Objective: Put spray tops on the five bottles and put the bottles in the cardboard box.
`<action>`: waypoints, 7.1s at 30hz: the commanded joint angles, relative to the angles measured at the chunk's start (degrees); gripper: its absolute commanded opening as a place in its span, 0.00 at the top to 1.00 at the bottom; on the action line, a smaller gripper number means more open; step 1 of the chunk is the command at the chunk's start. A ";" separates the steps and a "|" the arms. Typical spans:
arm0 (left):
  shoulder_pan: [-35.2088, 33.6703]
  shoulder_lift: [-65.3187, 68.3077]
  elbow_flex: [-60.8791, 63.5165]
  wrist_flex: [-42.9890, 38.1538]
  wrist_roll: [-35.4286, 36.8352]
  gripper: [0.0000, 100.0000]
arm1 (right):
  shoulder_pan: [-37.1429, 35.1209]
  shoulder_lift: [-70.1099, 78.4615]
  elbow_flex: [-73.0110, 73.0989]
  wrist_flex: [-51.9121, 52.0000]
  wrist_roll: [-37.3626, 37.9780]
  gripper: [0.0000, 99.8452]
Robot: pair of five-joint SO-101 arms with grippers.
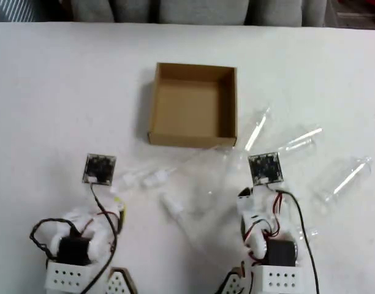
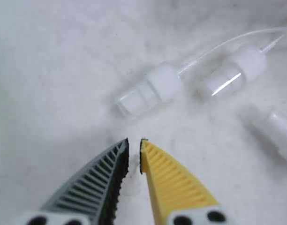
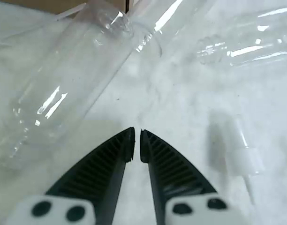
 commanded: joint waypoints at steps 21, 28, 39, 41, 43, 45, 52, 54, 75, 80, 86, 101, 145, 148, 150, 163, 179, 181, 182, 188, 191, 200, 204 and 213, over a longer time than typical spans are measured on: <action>1.71 -0.57 -0.18 -0.09 0.35 0.93 | 7.34 -0.40 -2.90 4.00 0.00 0.98; 2.77 -0.57 -0.26 -0.62 0.18 0.93 | 10.95 -0.40 -2.81 2.59 0.09 0.98; 2.24 -0.57 -9.58 -4.57 0.09 0.93 | 11.03 -0.40 -1.67 2.42 0.09 0.98; 2.15 -0.57 -12.22 -4.57 -0.26 0.93 | 11.03 -0.40 -1.67 2.42 0.09 0.98; 2.15 -0.57 -15.47 -4.66 -4.13 0.93 | 11.03 -0.40 -1.67 2.42 0.09 0.98; 1.54 -0.57 -18.37 -4.66 -8.97 0.93 | 11.03 -0.40 -1.67 2.42 0.18 0.98; -12.35 0.13 -20.57 -11.25 -7.65 0.93 | 12.18 -0.31 -1.23 2.42 0.18 0.98; -14.20 2.68 -20.66 -12.84 -7.56 0.93 | 12.26 -0.31 -1.14 2.33 0.18 0.98; -14.64 39.16 -24.09 -21.36 7.47 0.74 | 11.91 -0.40 -1.41 2.33 13.80 0.98; -14.64 39.16 -19.60 -27.78 7.30 0.78 | 12.26 -0.40 -1.85 -5.14 26.29 0.98; -14.64 39.16 -19.34 -28.22 -0.18 0.84 | 9.27 -0.13 -11.34 -6.81 45.89 0.98; -17.45 39.16 -19.34 -28.57 -1.05 0.87 | -8.04 0.04 -13.98 10.15 72.44 0.81; -17.54 39.16 -19.25 -28.66 -6.33 0.87 | -18.15 75.56 -42.99 -6.20 85.36 0.66; -17.54 39.16 -19.25 -28.66 -6.51 0.87 | -18.15 79.52 -42.99 -8.75 85.36 0.66; -17.54 39.16 -19.25 -28.66 -6.59 0.87 | -18.15 81.45 -42.99 -10.15 85.36 0.66; -17.54 39.16 -19.25 -28.66 -6.77 0.87 | -18.15 83.74 -43.08 -20.35 76.04 0.97; -17.63 39.16 -19.78 -28.66 -6.33 0.87 | -28.26 84.35 -77.45 -5.58 4.22 0.98; -19.56 39.16 -20.22 -28.57 -6.24 0.87 | -32.66 84.44 -79.91 -5.76 -6.07 0.98; -20.79 39.16 -20.57 -28.57 -6.15 0.87 | -34.68 84.44 -80.62 -6.73 -9.67 0.98; -30.73 39.60 -23.21 -28.40 3.08 0.87 | -42.24 90.51 -80.00 -22.46 -25.85 0.98; -34.07 39.60 -24.09 -28.22 4.57 0.87 | -43.82 99.47 -81.67 -30.20 -29.71 0.98; -34.24 39.60 -24.09 -28.13 4.66 0.87 | -46.90 121.01 -97.23 -28.97 -24.26 0.90; -34.24 39.60 -24.09 -28.13 4.66 0.87 | -46.99 124.97 -104.70 -19.82 -24.44 0.72; -32.66 39.60 -23.91 -27.96 4.40 0.87 | -43.47 119.87 -123.96 12.79 -23.03 0.79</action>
